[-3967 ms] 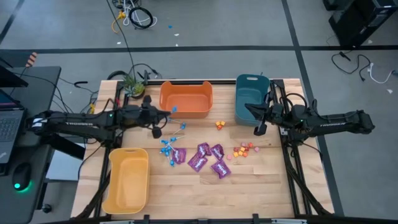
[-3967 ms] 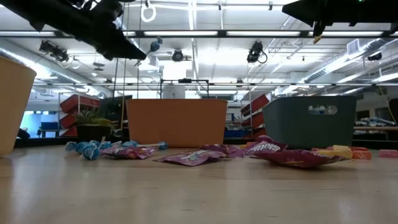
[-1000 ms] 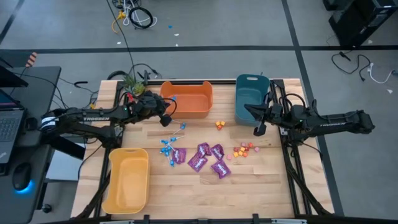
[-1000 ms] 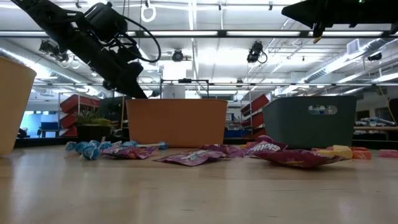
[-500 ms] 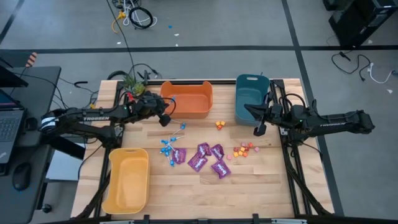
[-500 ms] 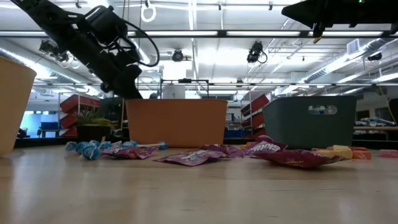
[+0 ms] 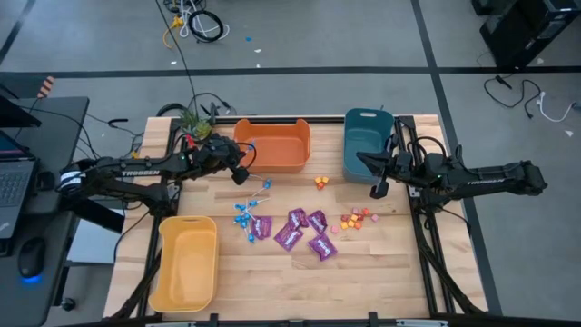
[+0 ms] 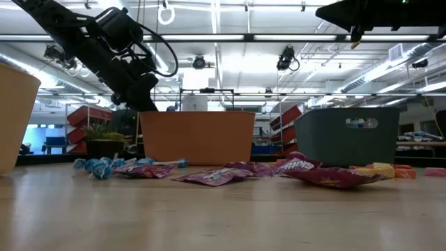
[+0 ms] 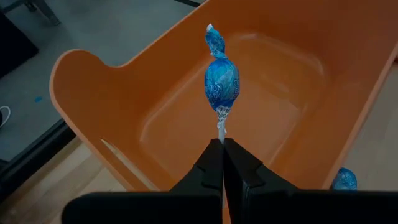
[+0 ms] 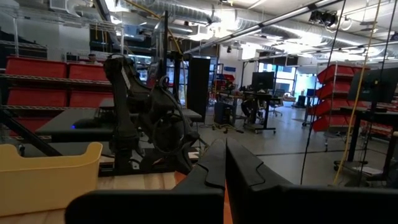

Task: Sort candy
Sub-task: Put the blue candy into the orange bin

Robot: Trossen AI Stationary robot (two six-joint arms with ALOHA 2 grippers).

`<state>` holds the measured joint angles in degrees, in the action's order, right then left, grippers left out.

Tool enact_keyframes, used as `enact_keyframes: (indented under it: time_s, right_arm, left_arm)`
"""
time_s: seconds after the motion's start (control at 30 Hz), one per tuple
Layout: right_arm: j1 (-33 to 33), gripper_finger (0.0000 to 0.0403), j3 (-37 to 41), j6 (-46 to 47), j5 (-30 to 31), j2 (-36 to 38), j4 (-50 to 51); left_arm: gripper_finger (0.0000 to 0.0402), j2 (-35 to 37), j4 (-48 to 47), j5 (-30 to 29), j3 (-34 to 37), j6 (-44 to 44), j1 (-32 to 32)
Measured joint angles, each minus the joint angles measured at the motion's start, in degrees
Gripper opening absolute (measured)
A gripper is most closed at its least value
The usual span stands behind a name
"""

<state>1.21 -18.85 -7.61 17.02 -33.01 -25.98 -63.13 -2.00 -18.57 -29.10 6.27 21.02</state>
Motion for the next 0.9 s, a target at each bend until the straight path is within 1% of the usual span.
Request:
enact_keyframes:
  time_s: [0.33, 0.9]
  right_arm:
    - [0.0, 0.0, 0.0, 0.0, 0.0, 0.0, 0.0]
    - [0.0, 0.0, 0.0, 0.0, 0.0, 0.0, 0.0]
  left_arm:
    - [0.0011, 0.0, 1.0, 0.0, 0.0, -0.1, 0.0]
    - [0.0012, 0.0, 1.2, 0.0, 0.0, -0.2, 0.0]
